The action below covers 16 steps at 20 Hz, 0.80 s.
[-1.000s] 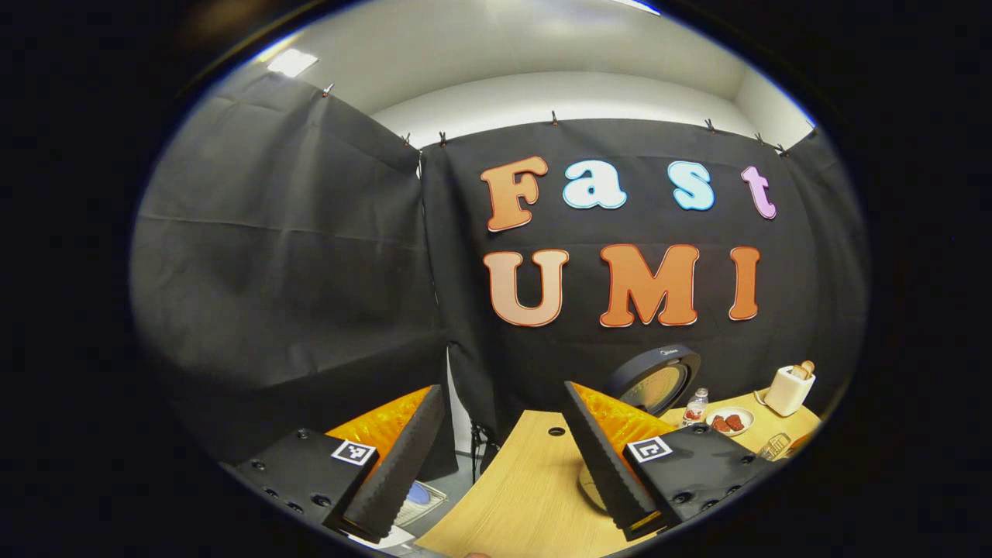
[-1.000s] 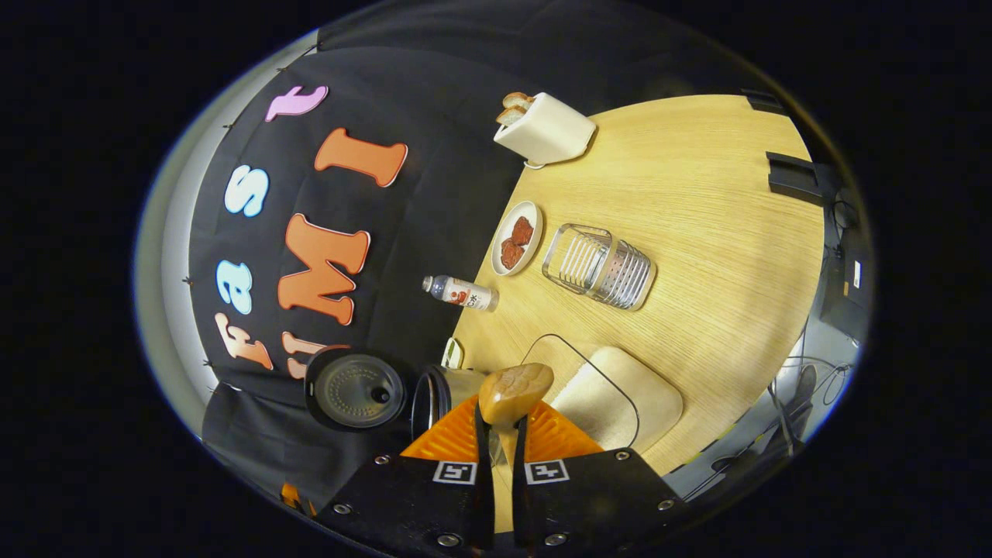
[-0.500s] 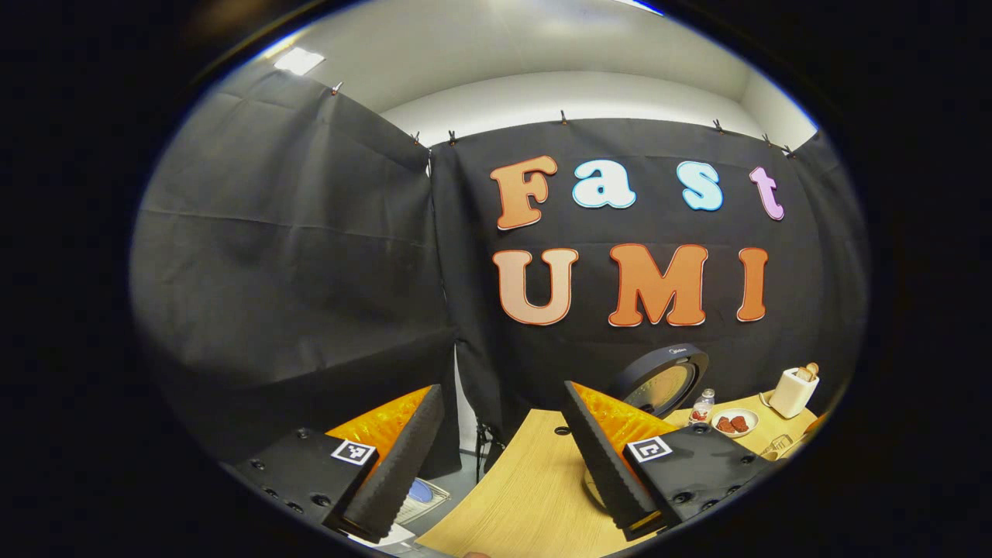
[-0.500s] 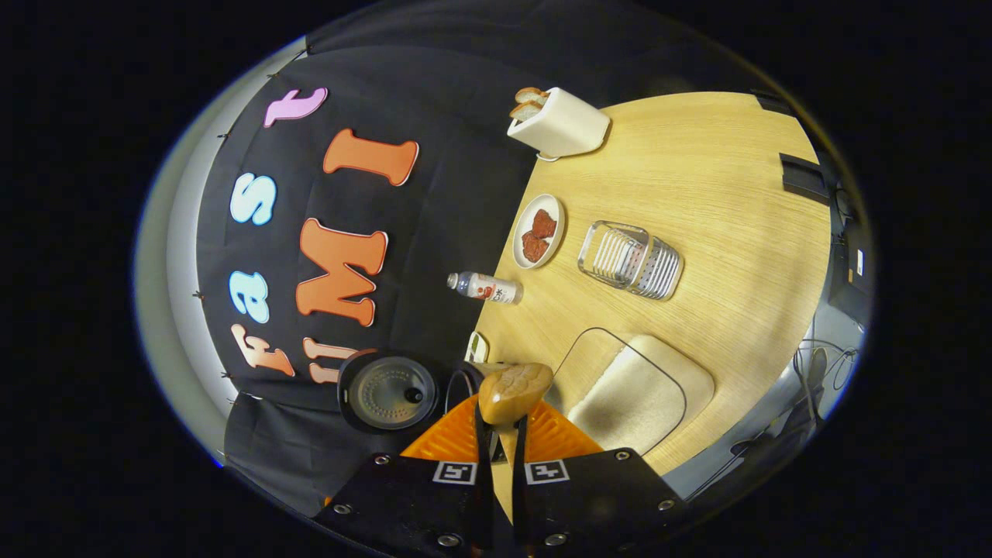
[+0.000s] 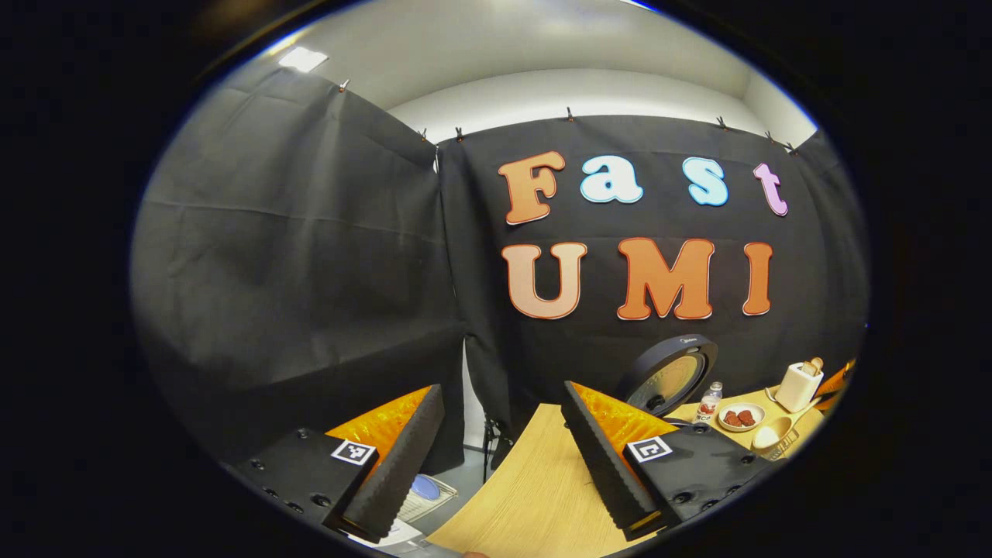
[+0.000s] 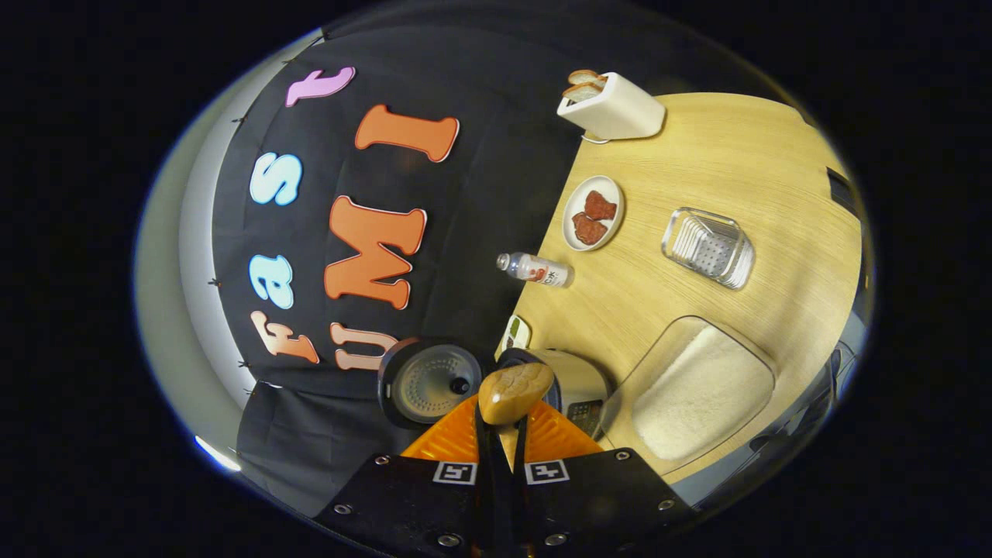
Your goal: Close the left gripper, press the button to open the rice cooker; take a wooden spoon from the chopstick holder with the right hand, scoop a spoonful of rice and pour it into the rice cooker, then put the wooden spoon back into the chopstick holder.
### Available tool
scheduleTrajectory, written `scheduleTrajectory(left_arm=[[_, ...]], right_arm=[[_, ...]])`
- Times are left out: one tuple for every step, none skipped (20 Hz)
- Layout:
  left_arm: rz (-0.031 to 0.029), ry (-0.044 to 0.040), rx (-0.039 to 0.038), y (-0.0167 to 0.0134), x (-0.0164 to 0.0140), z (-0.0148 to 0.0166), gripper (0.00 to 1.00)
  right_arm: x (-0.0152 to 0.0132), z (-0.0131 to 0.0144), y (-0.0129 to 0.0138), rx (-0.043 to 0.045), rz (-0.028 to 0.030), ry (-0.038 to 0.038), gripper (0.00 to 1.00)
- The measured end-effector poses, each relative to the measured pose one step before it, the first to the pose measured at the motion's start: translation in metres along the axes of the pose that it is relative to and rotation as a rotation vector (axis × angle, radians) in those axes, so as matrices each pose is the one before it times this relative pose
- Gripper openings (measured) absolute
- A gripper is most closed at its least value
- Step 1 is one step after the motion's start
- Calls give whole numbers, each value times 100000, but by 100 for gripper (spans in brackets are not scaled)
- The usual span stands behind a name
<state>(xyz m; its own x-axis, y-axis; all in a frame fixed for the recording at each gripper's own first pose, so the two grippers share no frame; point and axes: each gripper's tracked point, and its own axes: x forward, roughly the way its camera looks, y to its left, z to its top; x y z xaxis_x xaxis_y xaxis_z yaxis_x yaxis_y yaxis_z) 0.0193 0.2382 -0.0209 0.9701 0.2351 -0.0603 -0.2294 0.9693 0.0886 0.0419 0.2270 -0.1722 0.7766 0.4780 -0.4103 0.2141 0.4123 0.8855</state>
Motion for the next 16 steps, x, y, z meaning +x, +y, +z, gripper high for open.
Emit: scheduleTrajectory(left_arm=[[349,-1,-569,294,-107,-19,100],[325,-114,-484,318,-130,49,100],[384,8,-405,339,-249,-105,100],[206,242,-153,177,-125,-86,100],[203,365,47,254,-227,-212,100],[247,310,279,320,-37,-95,99],[475,471,320,562,-73,-350,97],[388,304,176,383,-92,-83,100],[407,176,-19,317,178,44,100],[433,451,25,378,0,-111,100],[462,450,-31,283,-150,-226,100],[355,376,-29,265,52,-116,100],[527,153,-162,271,155,-138,100],[476,128,-161,304,158,-47,100],[584,128,-121,310,89,-110,100],[525,224,-72,312,167,-81,100]], right_arm=[[593,-177,1019,-996,1036,276,8],[731,17,971,-1100,935,150,8],[451,-195,866,-966,655,506,8],[612,-159,734,-668,552,371,8],[779,-195,739,-705,574,639,8],[862,-137,539,-519,222,322,8],[851,-150,439,-531,174,541,8],[819,18,516,-465,139,-46,8],[689,-166,513,-363,179,-31,8],[829,11,527,-1040,190,-248,8],[594,55,462,-904,143,-491,8],[644,17,605,-1506,312,-393,8],[555,-192,532,-1479,160,-124,8],[659,39,370,-1363,-101,-330,8],[607,-65,316,-1879,-170,-244,8],[589,-60,192,-1956,-324,-135,8]])
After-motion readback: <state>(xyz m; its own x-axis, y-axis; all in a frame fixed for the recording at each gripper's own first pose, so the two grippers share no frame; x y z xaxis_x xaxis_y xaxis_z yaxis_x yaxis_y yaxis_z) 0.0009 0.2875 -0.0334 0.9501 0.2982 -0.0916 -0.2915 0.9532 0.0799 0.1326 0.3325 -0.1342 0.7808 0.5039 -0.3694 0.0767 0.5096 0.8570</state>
